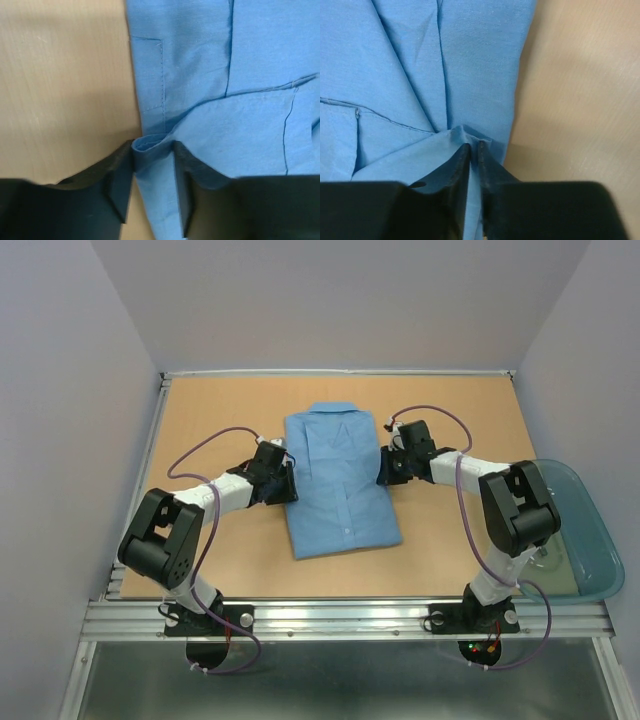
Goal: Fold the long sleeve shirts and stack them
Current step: Fold the shirt
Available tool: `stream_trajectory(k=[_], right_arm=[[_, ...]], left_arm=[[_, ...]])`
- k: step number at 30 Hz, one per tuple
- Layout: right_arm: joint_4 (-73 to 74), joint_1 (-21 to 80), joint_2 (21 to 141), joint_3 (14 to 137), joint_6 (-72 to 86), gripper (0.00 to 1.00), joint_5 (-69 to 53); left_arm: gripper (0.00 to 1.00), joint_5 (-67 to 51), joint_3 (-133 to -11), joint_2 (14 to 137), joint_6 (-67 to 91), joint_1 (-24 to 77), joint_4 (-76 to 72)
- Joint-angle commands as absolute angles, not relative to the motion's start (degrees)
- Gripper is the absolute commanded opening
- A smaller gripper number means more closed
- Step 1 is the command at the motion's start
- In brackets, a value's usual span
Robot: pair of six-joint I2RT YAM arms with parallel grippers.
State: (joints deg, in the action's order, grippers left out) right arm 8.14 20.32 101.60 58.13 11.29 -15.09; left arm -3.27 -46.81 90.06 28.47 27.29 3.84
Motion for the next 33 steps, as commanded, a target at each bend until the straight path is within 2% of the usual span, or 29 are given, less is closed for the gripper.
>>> stream_trajectory(k=[1,3,4,8,19,26,33], right_arm=[[7.03,20.13,98.35,58.71,10.02,0.09,-15.82],[7.03,20.13,97.65,58.8,10.02,0.01,-15.56],[7.03,20.04,96.86,58.89,9.85,0.01,-15.21],[7.03,20.04,94.84,58.36,9.84,0.01,-14.07],[4.31,20.04,91.76,55.03,11.86,0.01,-8.79],[-1.21,19.95,91.58,52.56,13.36,0.0,-5.54],[-4.57,19.77,95.8,52.82,14.33,0.0,-4.04]], left_arm=[[0.36,-4.13,-46.93,89.3,27.42,27.86,2.46],[0.24,-4.48,-47.28,88.86,26.72,28.12,2.37],[0.14,-4.74,-48.07,88.6,25.24,28.47,2.46],[0.06,-4.66,-50.44,87.45,22.07,29.53,2.64],[0.06,-1.58,-54.41,84.82,14.25,30.67,0.36],[0.06,1.3,-50.81,80.07,12.92,31.03,-9.56],[0.06,4.39,-52.29,91.55,16.25,30.76,-9.58]])
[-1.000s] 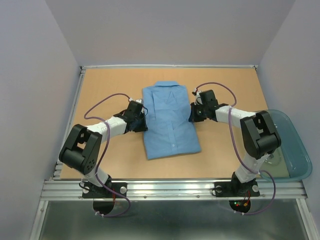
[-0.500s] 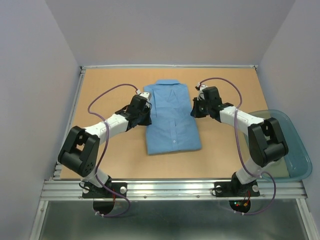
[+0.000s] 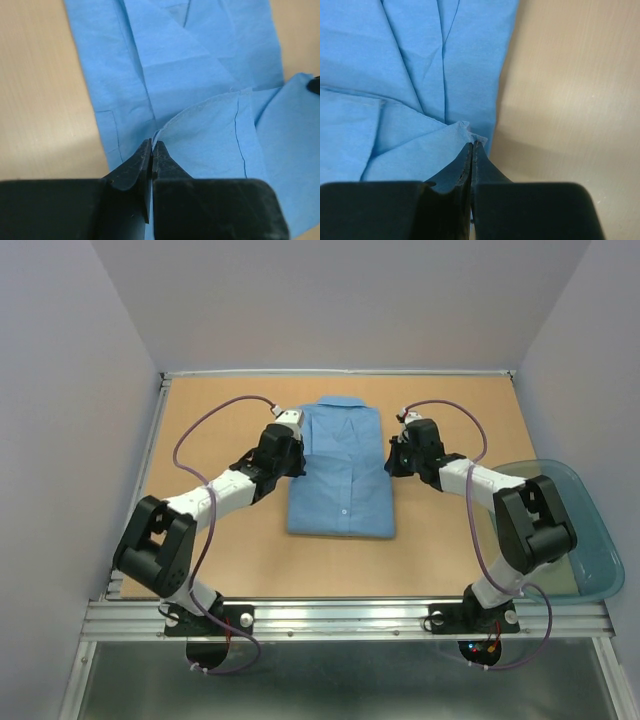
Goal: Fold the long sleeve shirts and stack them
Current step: Fold the shirt
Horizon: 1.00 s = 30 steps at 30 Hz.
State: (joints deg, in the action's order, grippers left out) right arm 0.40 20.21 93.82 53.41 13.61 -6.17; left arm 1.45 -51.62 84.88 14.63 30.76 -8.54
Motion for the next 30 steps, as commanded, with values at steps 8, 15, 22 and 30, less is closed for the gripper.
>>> stream_trajectory(k=[8,15,22,30], right_arm=[[-6.33,19.77,99.49,53.7,14.33,0.01,-3.25],[-6.5,19.78,99.58,54.14,14.24,0.0,-2.63],[-6.5,19.78,96.68,55.81,13.1,0.01,-5.53],[-7.2,19.78,98.17,58.53,12.66,0.02,-7.73]], left_arm=[[0.06,8.26,-56.51,100.54,21.35,29.53,-3.79],[0.06,8.97,-55.46,100.46,23.64,28.3,-2.02],[0.06,9.84,-54.23,94.14,24.08,28.3,-2.81],[0.08,10.11,-50.01,90.62,25.75,28.3,-6.67]])
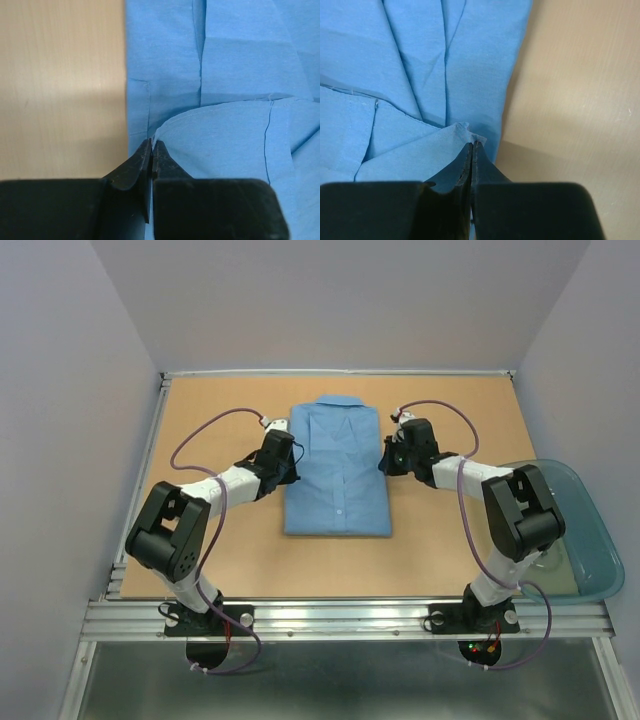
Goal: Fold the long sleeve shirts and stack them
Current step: Fold the shirt
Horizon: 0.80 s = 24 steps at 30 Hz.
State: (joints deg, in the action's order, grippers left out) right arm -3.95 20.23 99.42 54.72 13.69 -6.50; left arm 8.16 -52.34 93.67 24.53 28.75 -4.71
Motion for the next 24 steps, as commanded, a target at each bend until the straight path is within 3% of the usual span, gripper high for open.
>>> stream_trajectory(k=[1,10,14,16,17,18,20,22,24], right_arm=[[-7.47,19.78,98.7,58.71,12.83,0.02,-7.73],[-8.96,19.78,104.41,60.64,13.01,0.09,-7.47],[-8.88,19.69,105.56,61.08,12.92,0.27,-7.21],[-8.79,19.78,104.68,61.17,13.01,0.37,-7.21],[-8.53,19.78,103.89,61.26,13.44,0.48,-7.12],[-8.26,19.78,101.97,61.26,13.8,0.53,-6.86],[-7.04,19.78,99.68,61.26,14.76,0.63,-6.77],[-5.98,19.86,96.35,61.35,15.99,0.66,-7.12],[-5.1,19.78,94.05,60.21,18.45,0.67,-8.17]], left_arm=[[0.08,10.54,-49.75,90.35,25.75,28.3,-6.94],[0.11,9.93,-50.53,96.06,26.02,27.25,-6.94],[0.22,9.84,-51.68,96.77,26.1,27.25,-6.15],[0.38,10.02,-52.03,95.2,25.75,27.25,-5.45],[0.43,10.19,-52.64,94.58,25.75,27.25,-4.93],[0.57,10.28,-53.08,93.7,25.66,27.33,-3.62],[0.71,10.28,-54.22,90.81,25.75,27.33,-2.03],[0.86,9.93,-54.75,87.21,25.84,27.42,-1.41],[0.89,8.79,-55.54,84.74,26.1,28.03,-0.45]])
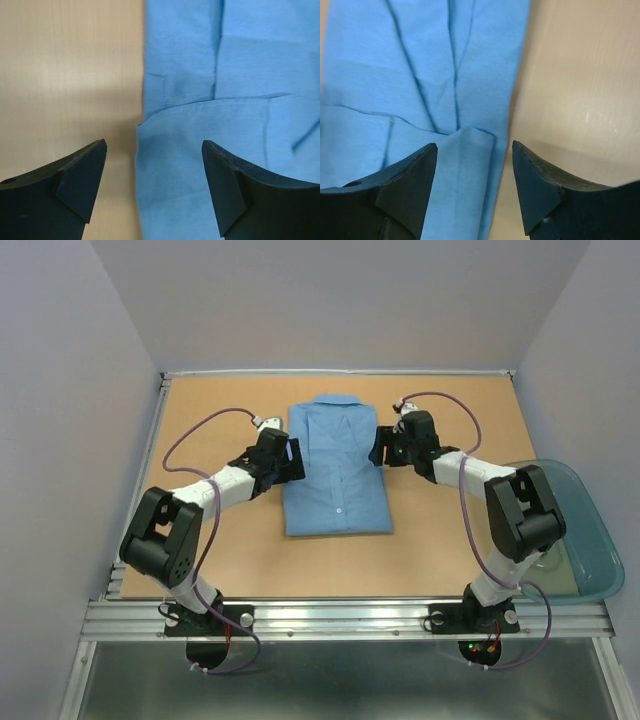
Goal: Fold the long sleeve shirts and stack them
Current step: Fold the shirt
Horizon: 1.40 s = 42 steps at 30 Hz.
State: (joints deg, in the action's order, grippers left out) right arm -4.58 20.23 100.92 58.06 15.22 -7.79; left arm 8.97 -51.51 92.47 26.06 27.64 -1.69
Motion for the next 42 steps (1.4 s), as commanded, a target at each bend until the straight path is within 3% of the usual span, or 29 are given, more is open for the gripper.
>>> stream_trajectory(k=[1,3,7,13,26,30,34,39,42], right_arm=[[-5.1,19.78,91.43,59.42,19.68,0.68,-8.61],[-5.27,19.86,89.13,57.06,23.37,0.68,-10.62],[-9.39,19.95,86.05,51.08,32.15,0.65,-20.46],[-27.4,19.95,84.37,35.36,47.36,0.59,-28.82],[-27.26,19.95,79.47,18.63,54.24,0.54,-18.29],[-15.77,19.95,74.99,22.4,46.97,0.54,-14.51],[-8.71,19.95,73.3,33.62,39.04,0.54,-11.96],[1.91,20.48,80.93,49.9,32.09,0.52,-10.82],[10.41,22.75,87.08,61.55,30.85,0.49,-2.41]], left_arm=[[0.9,8.62,-55.63,82.46,26.19,28.39,-0.18],[0.9,7.74,-55.03,80.34,26.63,29.61,-0.09],[0.79,3.17,-51.42,77.0,28.47,31.02,-0.09],[0.75,0.26,-42.72,76.55,30.85,32.26,-4.38],[0.75,-2.46,-44.56,88.86,28.74,32.34,-9.93],[0.75,-2.55,-44.56,86.93,29.27,32.34,-9.58],[0.76,-1.32,-46.4,82.27,27.69,32.52,-8.97],[0.76,1.14,-52.11,83.05,22.42,32.69,-6.42],[0.76,0.62,-54.75,85.95,21.62,33.57,-4.14]])
